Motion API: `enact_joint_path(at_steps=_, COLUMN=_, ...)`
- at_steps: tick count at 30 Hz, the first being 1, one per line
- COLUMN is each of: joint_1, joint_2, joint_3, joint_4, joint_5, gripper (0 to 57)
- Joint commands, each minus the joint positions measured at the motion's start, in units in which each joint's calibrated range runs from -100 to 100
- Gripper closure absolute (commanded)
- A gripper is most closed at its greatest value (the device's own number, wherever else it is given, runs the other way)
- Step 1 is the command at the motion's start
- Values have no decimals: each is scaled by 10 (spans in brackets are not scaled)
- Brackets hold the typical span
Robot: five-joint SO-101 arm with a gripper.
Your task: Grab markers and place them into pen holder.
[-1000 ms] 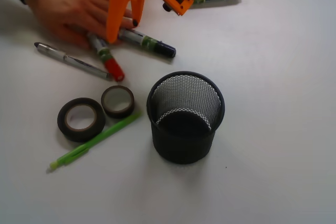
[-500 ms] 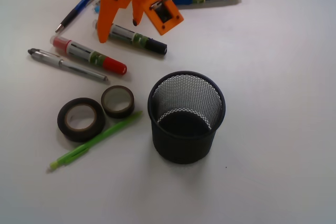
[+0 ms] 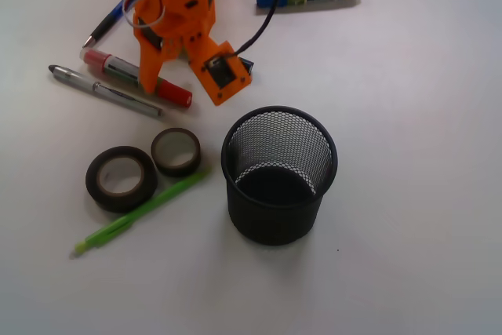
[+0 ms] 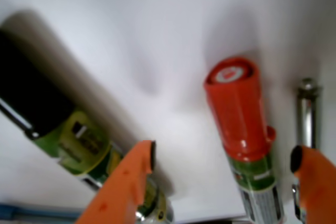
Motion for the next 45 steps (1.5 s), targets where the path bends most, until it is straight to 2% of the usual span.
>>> enact_joint_path(at_steps=1, joint_1=12, joint_2=13, joint_3=-31, joint_4=1, joint_5=4, gripper=287)
enact_joint_path(at_steps=13, joint_1=26, joint_2=60, joint_3=-31, joint_4=0, joint_5=1, gripper=294)
enact_joint_path(at_steps=15, joint_1=26, joint_2=62, joint_3=-31, joint_4=0, joint_5=1, gripper=336)
enact_joint_path(at_steps=21, joint_1=27, joint_2=64, joint_3=-31, joint_4=-8, joint_5=4, gripper=516)
enact_joint_path(at_steps=24, joint_1=25, joint_2=64, joint_3=-31, joint_4=-9, joint_5=4, gripper=565)
enact_joint_path(at_steps=31, joint_1=24, joint_2=47, joint_3=-43, joint_4=3, joint_5=18, gripper=570)
enact_joint_path(at_steps=36, joint_1=-13, joint_2=-31, joint_3=-157, joint_4=99, joint_5=5, gripper=570)
enact_joint_path(at_steps=45, joint_1=-82, joint_2=-106, joint_3=-422, joint_4=176, joint_5=-112, gripper=570)
